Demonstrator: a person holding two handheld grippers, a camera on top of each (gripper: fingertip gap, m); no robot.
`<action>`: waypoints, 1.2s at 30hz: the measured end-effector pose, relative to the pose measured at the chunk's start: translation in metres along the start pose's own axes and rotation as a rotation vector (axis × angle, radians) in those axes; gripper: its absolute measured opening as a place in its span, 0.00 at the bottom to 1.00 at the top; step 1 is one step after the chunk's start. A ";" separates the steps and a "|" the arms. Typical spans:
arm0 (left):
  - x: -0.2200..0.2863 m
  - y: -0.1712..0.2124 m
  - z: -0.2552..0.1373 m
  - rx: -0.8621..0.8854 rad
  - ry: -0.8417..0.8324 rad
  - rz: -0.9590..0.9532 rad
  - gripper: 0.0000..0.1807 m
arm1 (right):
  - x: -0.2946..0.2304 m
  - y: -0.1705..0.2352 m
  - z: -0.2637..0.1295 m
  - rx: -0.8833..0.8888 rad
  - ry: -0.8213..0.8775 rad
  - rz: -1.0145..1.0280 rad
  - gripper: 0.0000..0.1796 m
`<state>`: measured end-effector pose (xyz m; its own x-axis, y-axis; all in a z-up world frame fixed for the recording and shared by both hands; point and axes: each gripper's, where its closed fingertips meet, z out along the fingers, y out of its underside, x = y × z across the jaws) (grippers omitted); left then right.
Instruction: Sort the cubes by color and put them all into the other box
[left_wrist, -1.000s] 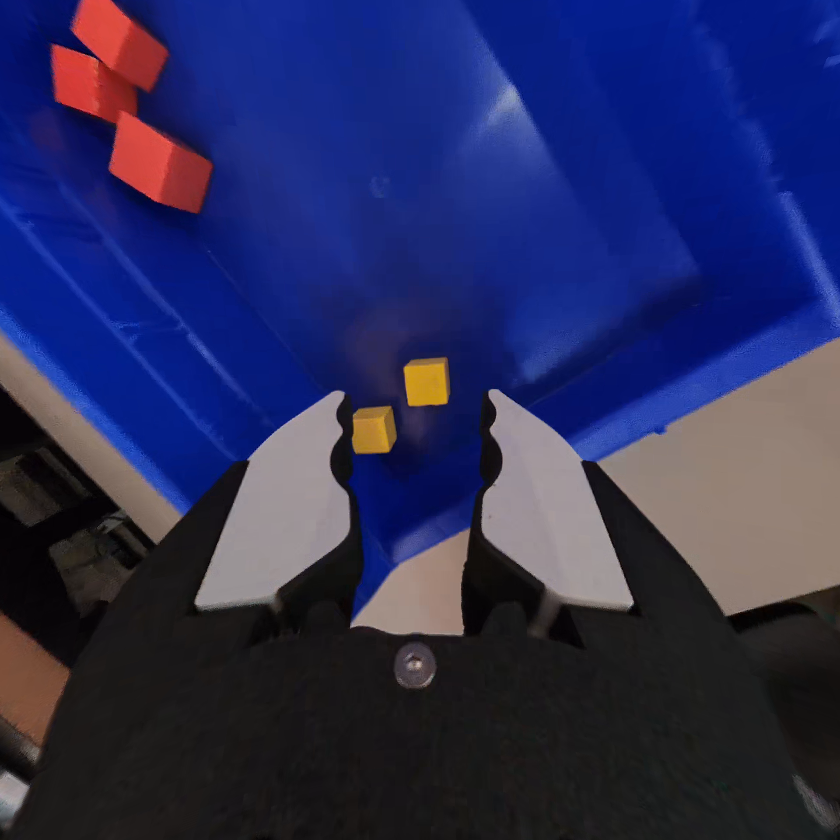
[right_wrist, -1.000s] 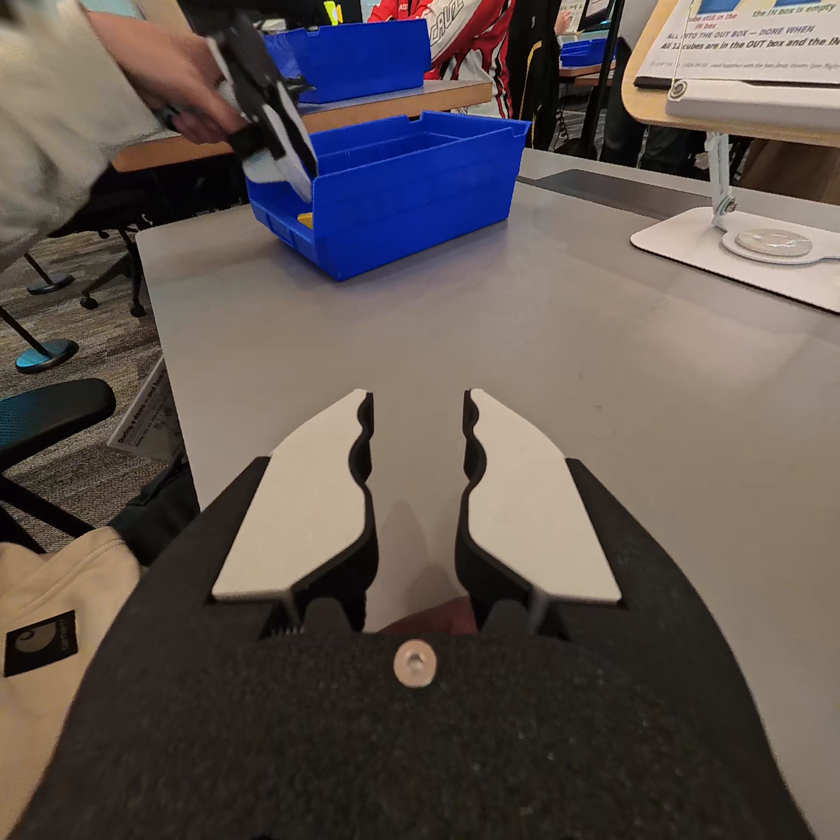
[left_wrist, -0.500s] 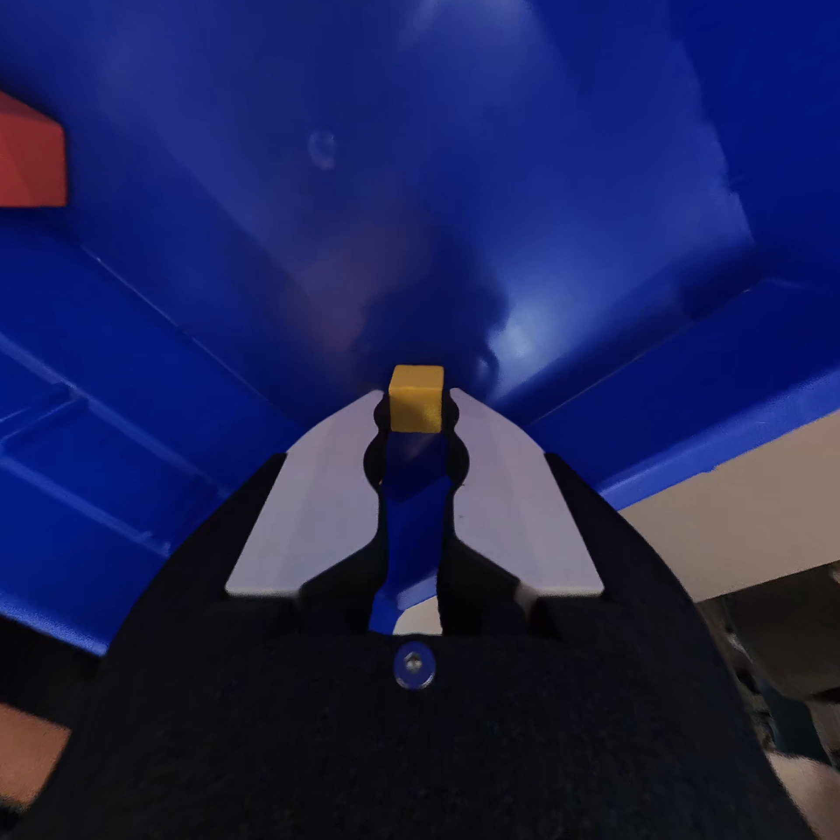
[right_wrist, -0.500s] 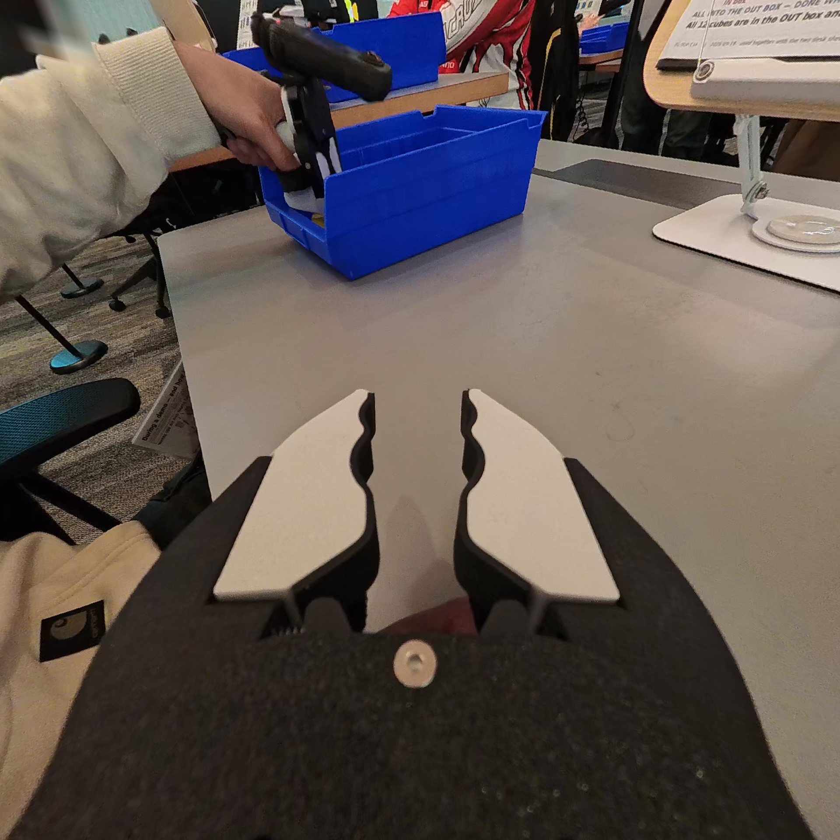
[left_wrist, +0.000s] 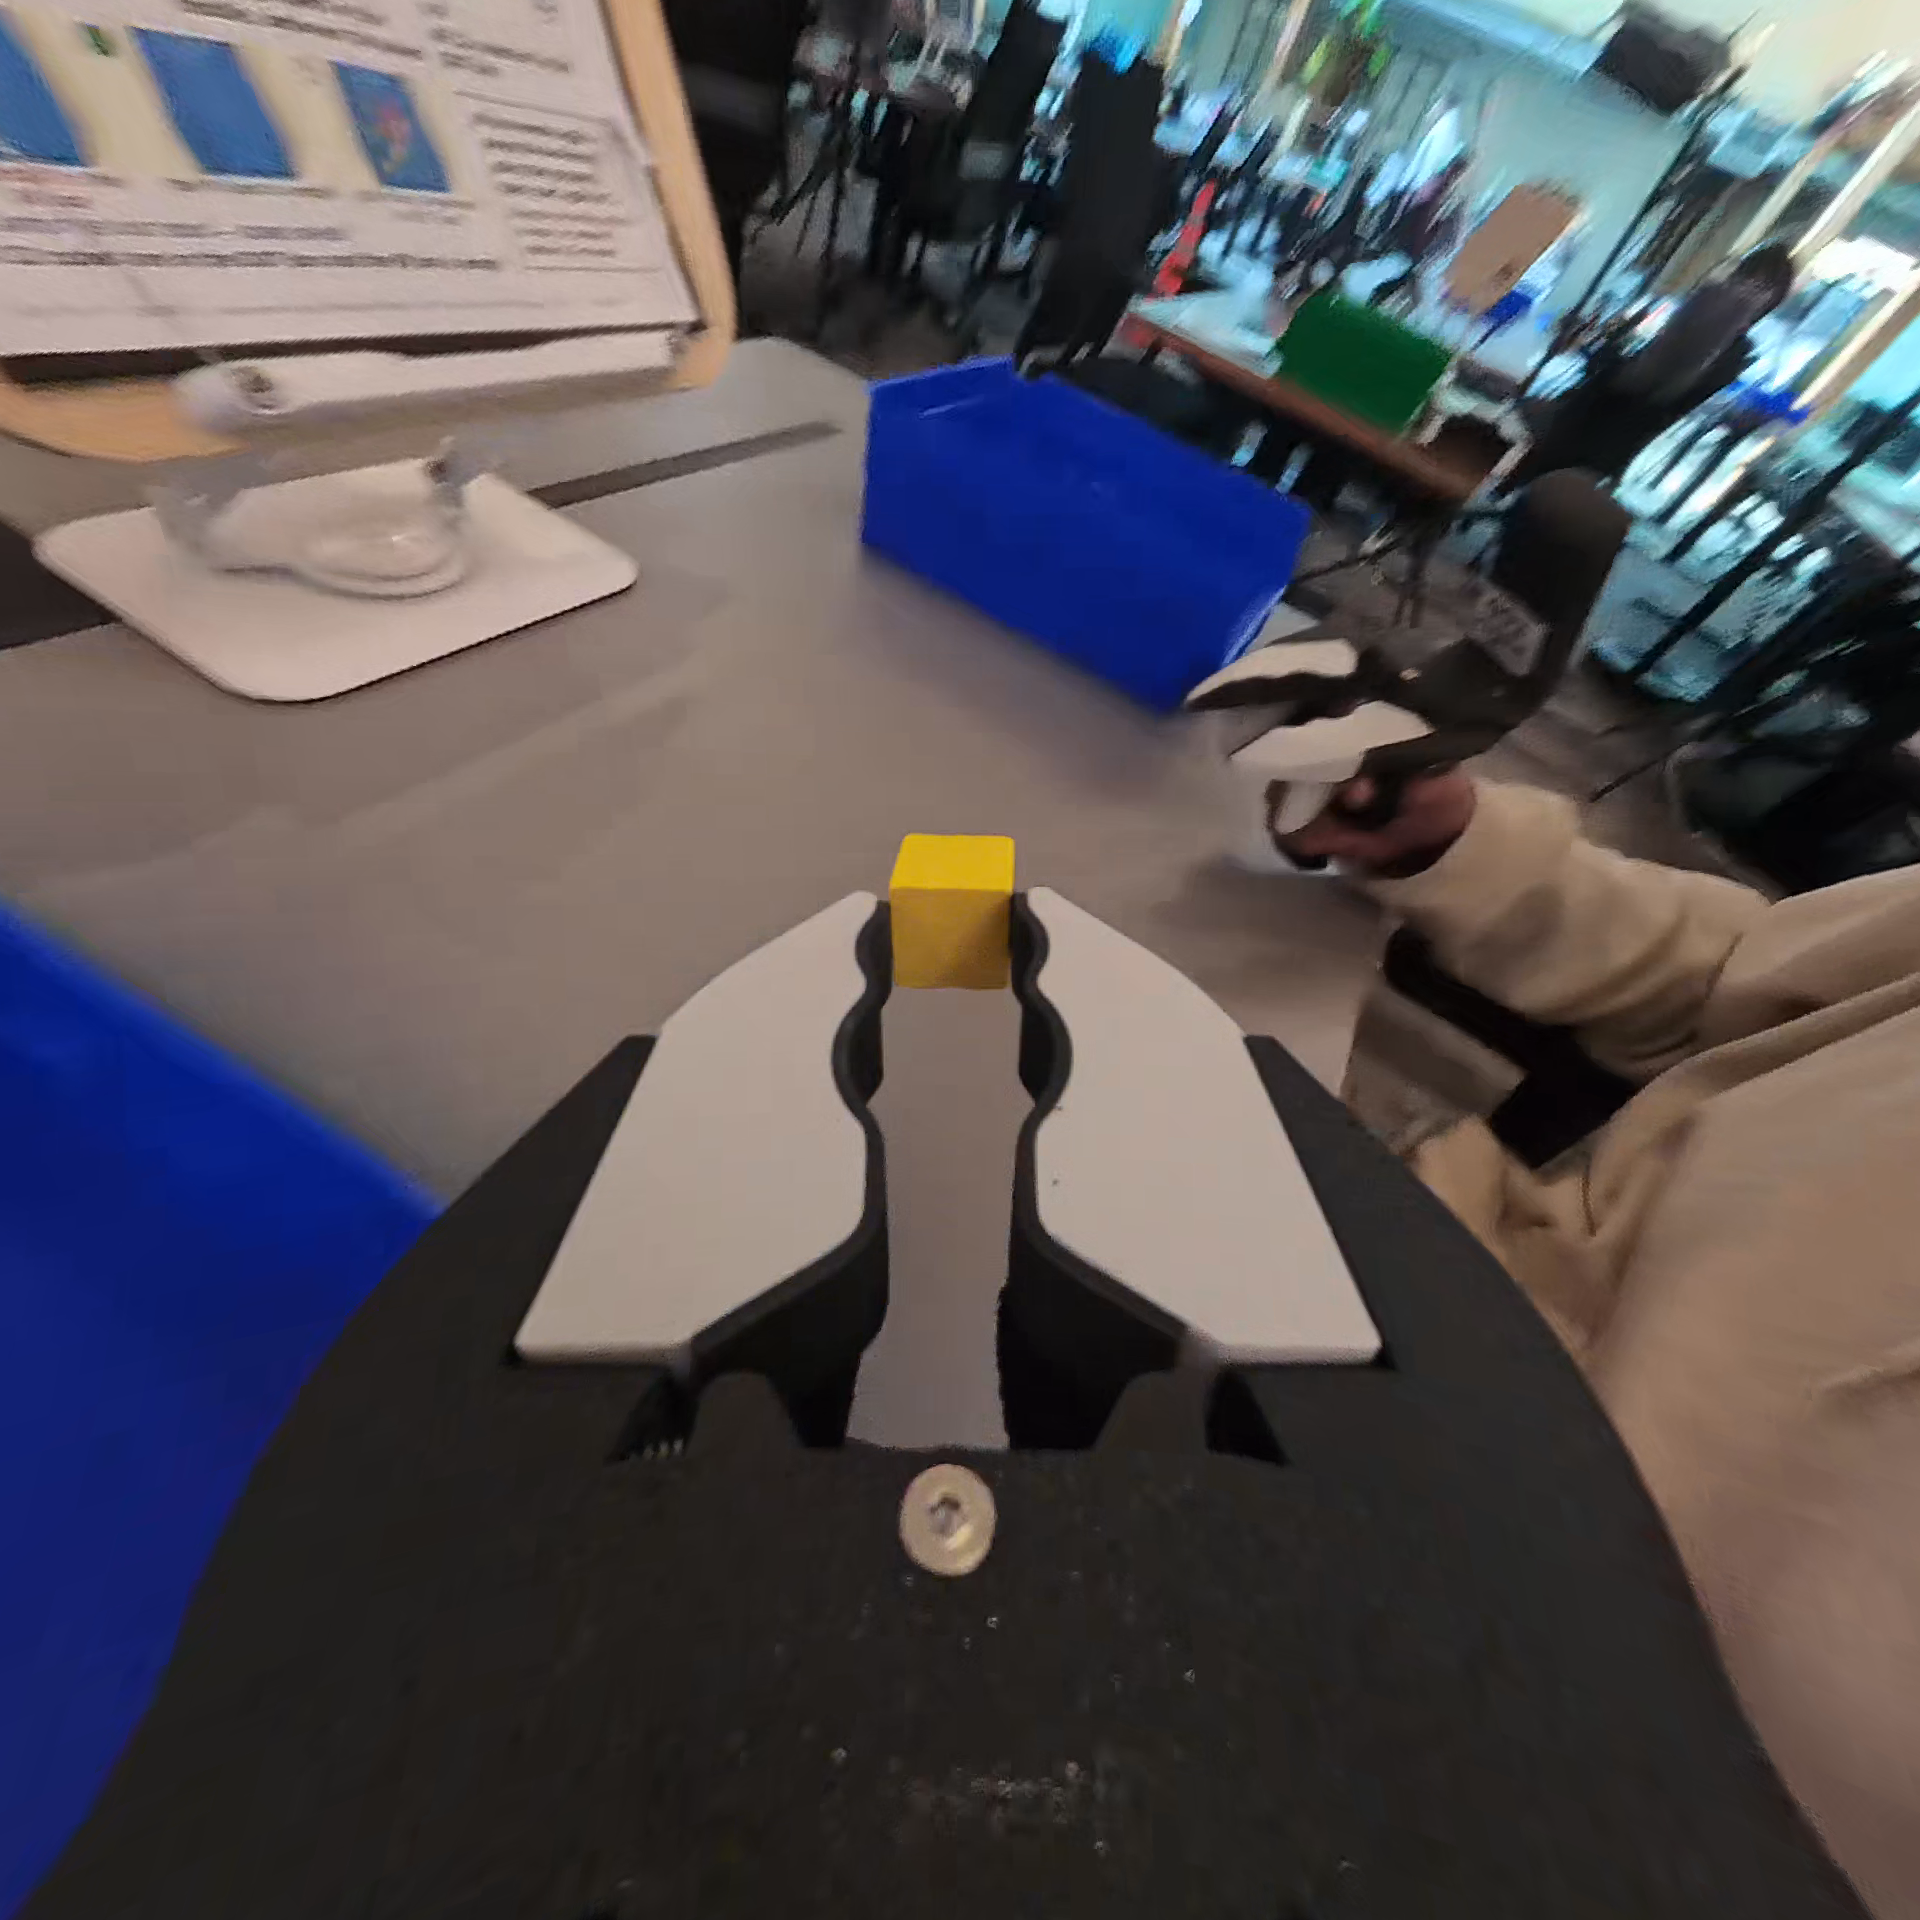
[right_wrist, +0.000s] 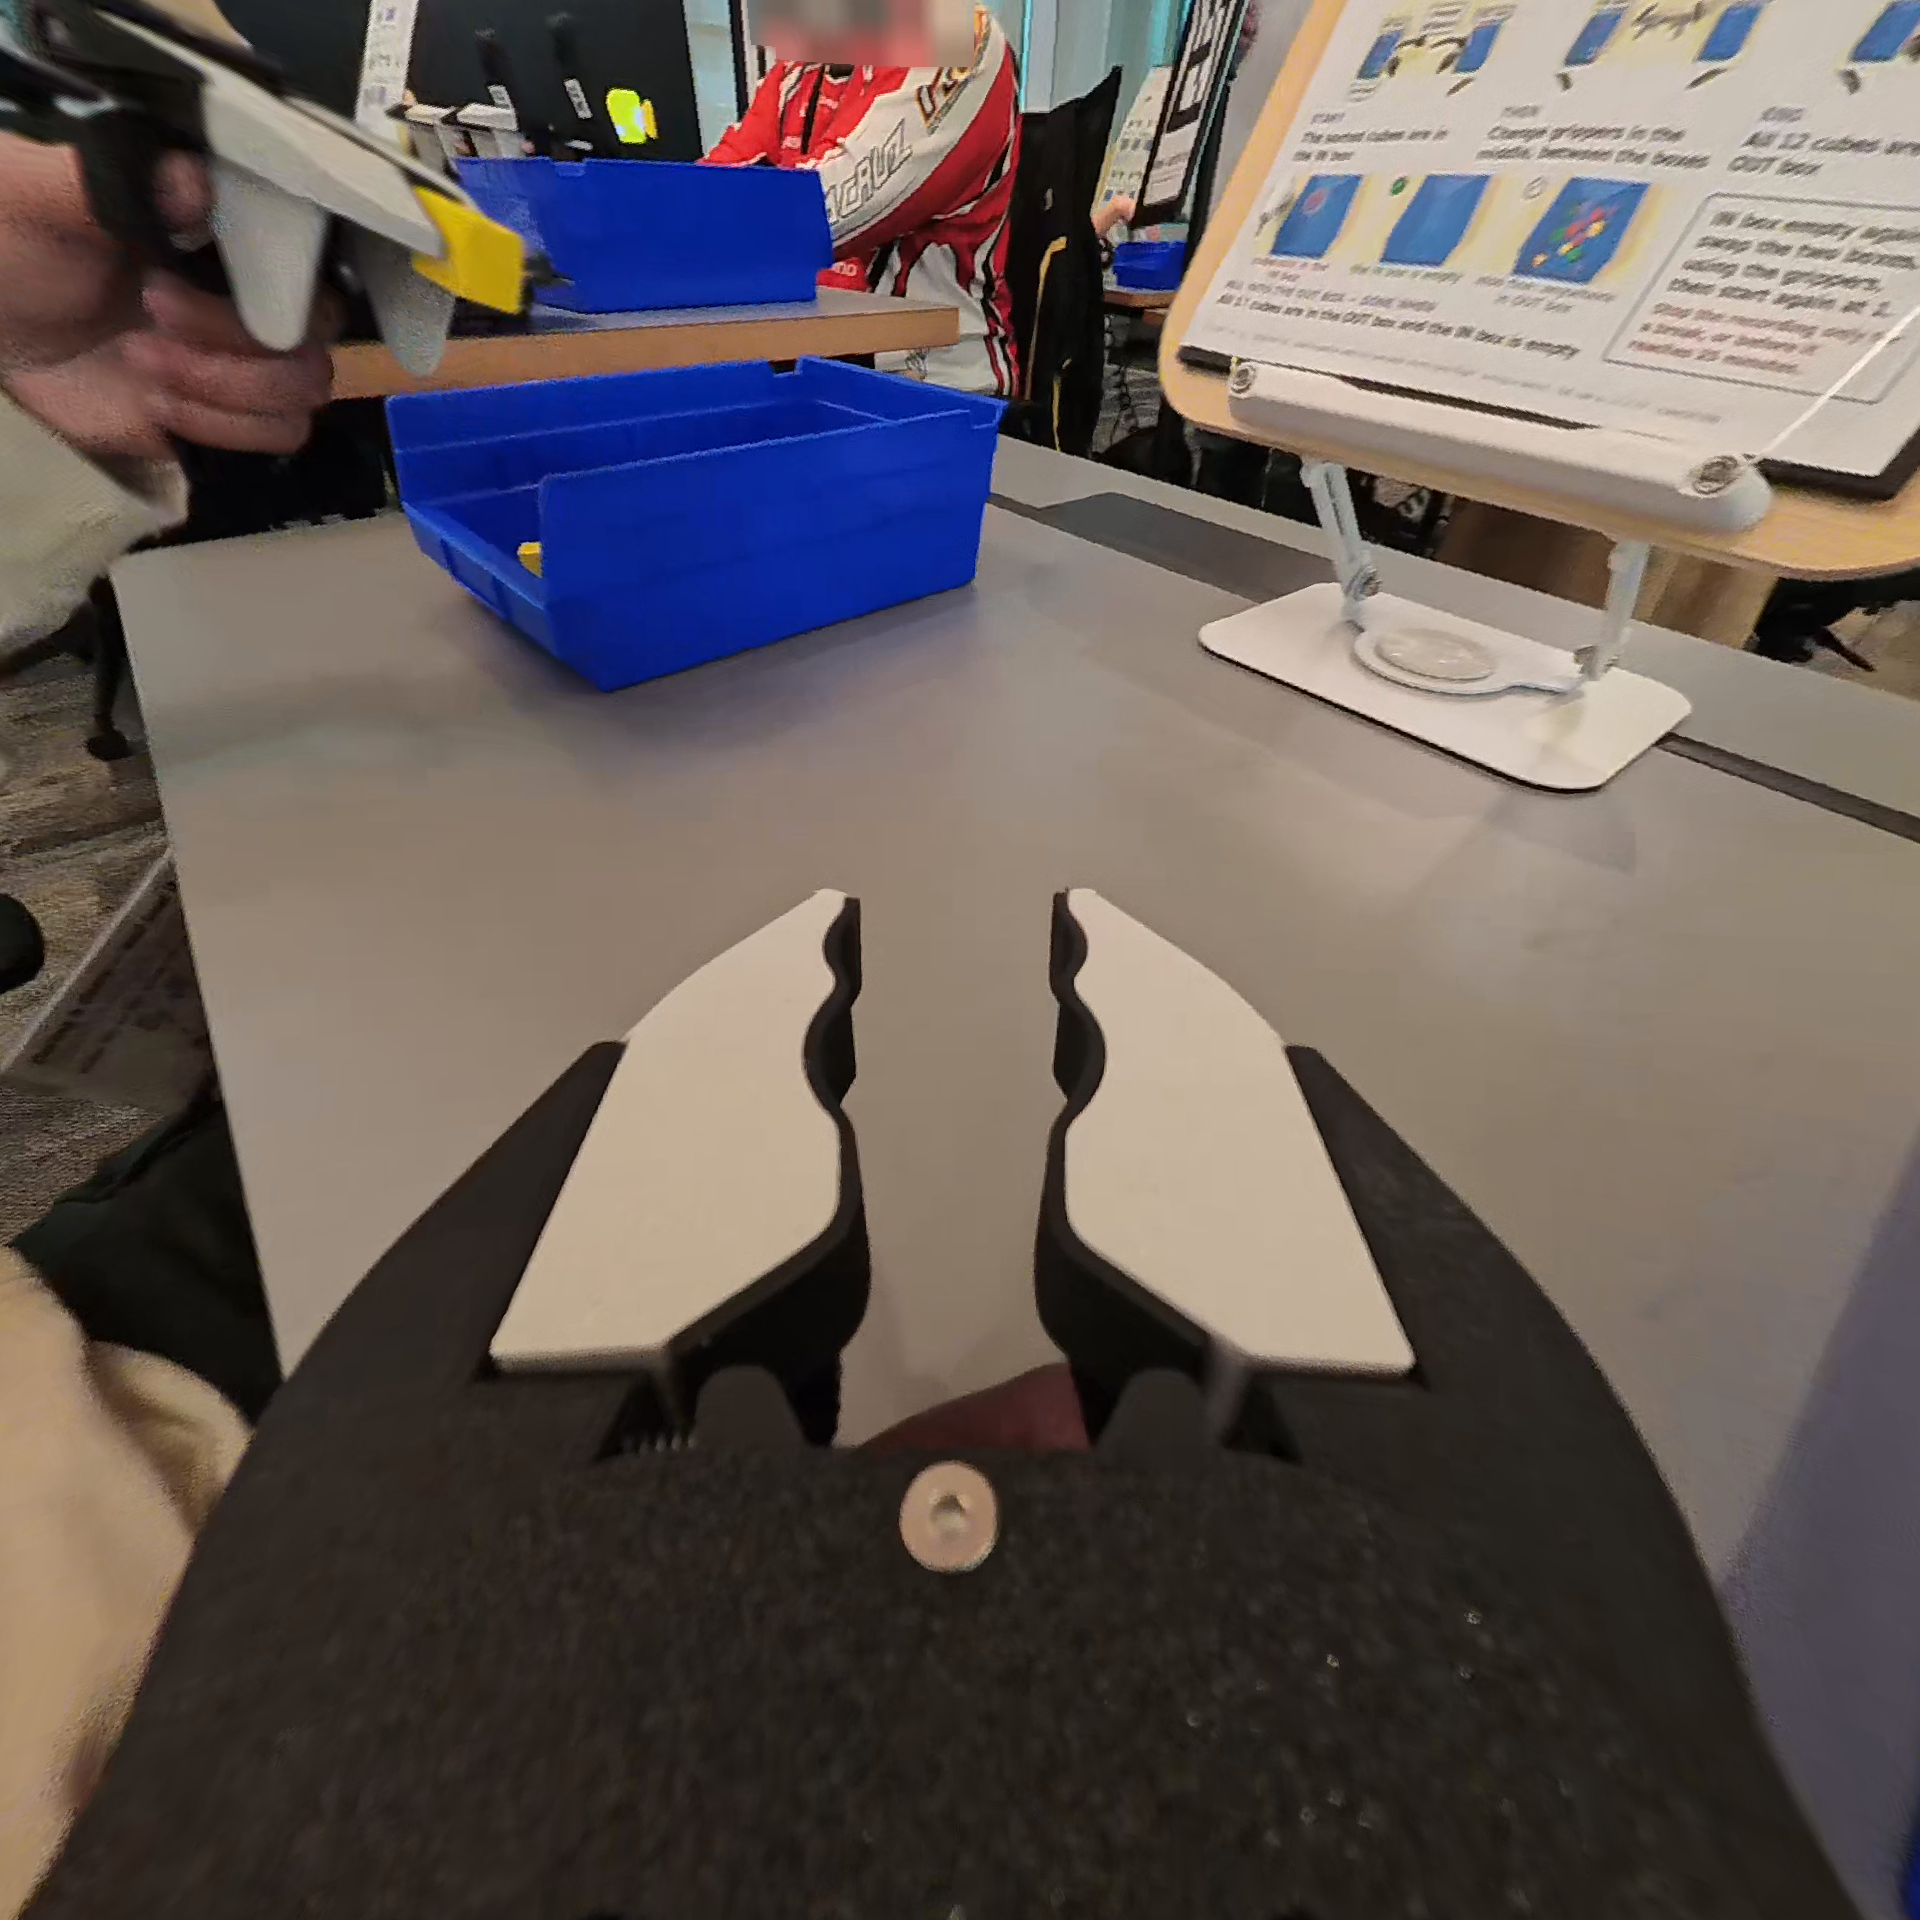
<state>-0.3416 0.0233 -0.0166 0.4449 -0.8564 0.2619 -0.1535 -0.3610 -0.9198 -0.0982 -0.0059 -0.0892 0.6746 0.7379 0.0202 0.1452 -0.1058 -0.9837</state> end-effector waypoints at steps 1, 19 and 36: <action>0.007 0.003 0.008 0.029 0.022 -0.006 0.12 | 0.004 0.002 -0.001 -0.005 0.008 0.006 0.19; 0.122 0.027 0.103 0.023 0.654 -0.378 0.12 | -0.085 -0.048 0.024 0.173 -0.184 -0.608 0.19; 0.147 0.058 0.107 -0.105 0.757 -0.424 0.23 | -0.118 -0.038 0.020 0.162 -0.279 -0.709 0.12</action>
<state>-0.1903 -0.0837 -0.0627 -0.2170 -0.6439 0.7337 -0.2047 -0.7048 -0.6792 -0.1976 -0.0756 -0.0577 0.2497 0.7361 0.6292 0.3517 0.5364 -0.7671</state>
